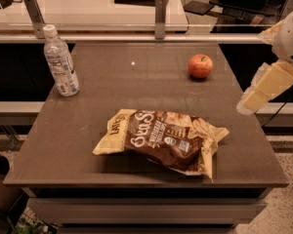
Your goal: Move apple near blue plastic bottle
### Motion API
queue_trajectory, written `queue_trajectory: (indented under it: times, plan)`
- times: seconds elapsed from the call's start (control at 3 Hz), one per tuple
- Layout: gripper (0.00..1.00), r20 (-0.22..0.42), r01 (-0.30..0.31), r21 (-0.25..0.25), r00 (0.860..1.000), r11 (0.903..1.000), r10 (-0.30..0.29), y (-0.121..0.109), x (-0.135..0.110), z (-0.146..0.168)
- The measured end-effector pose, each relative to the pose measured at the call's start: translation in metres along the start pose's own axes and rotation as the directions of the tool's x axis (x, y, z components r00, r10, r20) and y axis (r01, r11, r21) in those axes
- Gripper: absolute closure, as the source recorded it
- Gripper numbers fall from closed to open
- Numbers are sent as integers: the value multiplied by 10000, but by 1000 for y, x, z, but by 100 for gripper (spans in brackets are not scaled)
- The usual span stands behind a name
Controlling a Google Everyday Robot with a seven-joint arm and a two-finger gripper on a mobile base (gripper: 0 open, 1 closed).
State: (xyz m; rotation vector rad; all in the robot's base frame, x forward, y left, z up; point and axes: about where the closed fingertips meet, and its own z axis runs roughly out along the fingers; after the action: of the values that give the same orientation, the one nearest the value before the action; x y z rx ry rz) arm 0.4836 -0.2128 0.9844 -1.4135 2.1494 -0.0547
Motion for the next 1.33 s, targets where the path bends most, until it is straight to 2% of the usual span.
queue_trajectory:
  times: [0.33, 0.67, 1.0, 1.33]
  plan:
    - [0, 1148, -1173, 224, 9868, 9928, 1140, -13, 9, 26]
    - [0, 2362, -2184, 403, 9502, 9750, 2031, -28, 16, 56]
    - [0, 3262, -2651, 492, 9155, 9630, 2354, -52, 16, 87]
    - [0, 3838, -2844, 432, 8898, 9577, 2469, -80, 7, 113]
